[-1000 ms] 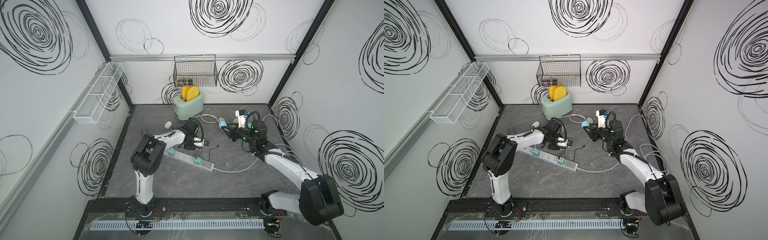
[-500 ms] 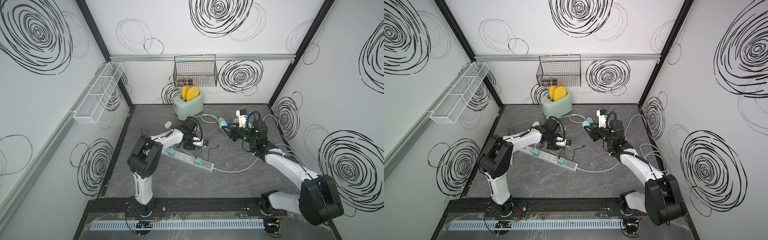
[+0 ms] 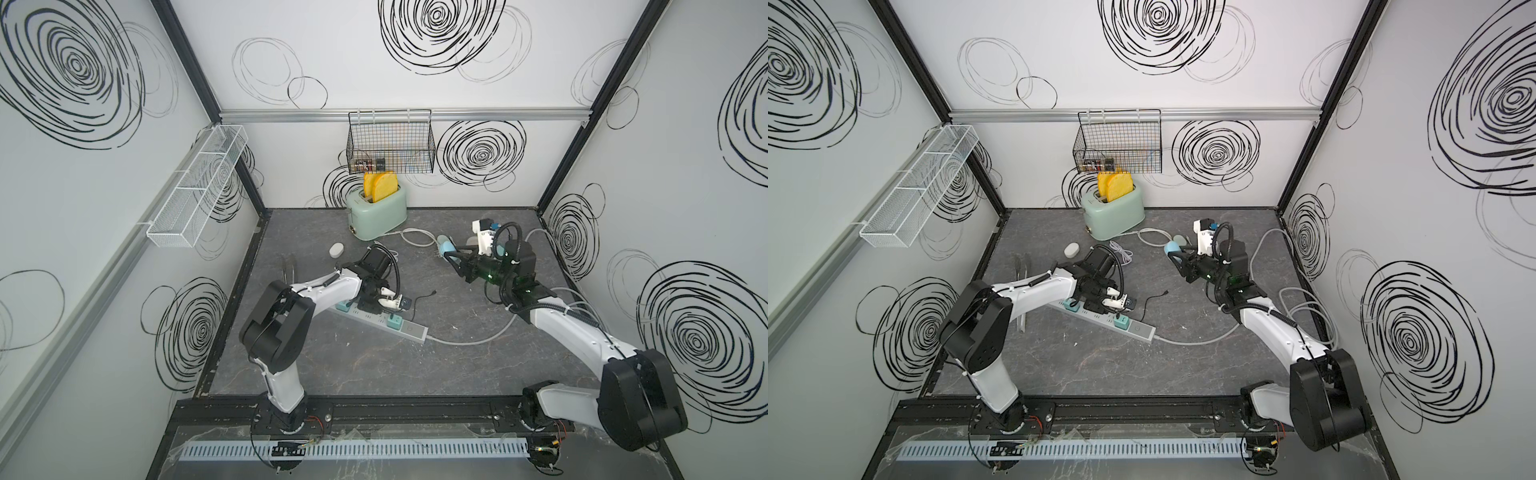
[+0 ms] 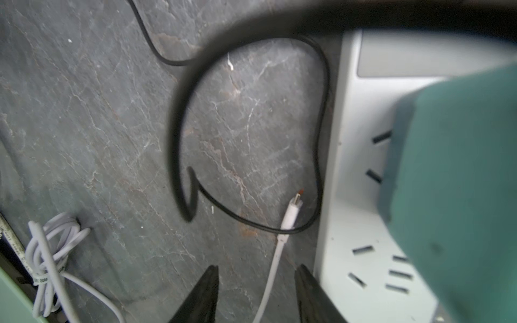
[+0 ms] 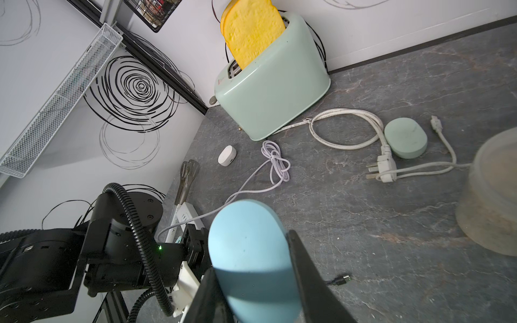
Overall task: Charge the bluetooth headset
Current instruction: Pick up the charging cable from the center of the board.
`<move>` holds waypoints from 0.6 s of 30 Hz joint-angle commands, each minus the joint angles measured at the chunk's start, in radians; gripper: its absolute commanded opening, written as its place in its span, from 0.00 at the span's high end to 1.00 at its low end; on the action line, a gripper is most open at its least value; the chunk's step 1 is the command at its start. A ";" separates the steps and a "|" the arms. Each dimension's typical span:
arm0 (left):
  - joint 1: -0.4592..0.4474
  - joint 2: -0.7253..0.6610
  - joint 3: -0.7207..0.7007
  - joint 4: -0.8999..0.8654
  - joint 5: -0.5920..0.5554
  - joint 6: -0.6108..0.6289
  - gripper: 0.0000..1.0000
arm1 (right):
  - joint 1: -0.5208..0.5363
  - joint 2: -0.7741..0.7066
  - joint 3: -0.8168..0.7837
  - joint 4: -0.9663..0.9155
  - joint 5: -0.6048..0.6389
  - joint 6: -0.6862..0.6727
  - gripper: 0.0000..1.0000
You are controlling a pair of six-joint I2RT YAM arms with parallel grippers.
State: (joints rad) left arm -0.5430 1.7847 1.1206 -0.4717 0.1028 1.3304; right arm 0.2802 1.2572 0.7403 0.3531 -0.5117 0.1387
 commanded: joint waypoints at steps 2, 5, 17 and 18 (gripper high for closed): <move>-0.008 0.021 -0.005 0.018 -0.003 0.078 0.51 | -0.005 -0.026 -0.005 0.031 -0.007 0.003 0.82; -0.019 0.021 -0.020 0.018 0.025 0.084 0.50 | -0.011 -0.025 -0.007 0.034 -0.008 0.005 0.82; -0.016 0.125 0.025 0.084 0.119 -0.038 0.51 | -0.018 -0.039 -0.015 0.036 -0.005 0.007 0.82; -0.010 0.137 0.045 0.085 0.121 -0.067 0.51 | -0.018 -0.038 -0.015 0.035 -0.005 0.006 0.82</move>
State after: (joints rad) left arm -0.5682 1.8702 1.1351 -0.3717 0.1783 1.3075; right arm 0.2680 1.2461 0.7341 0.3531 -0.5117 0.1387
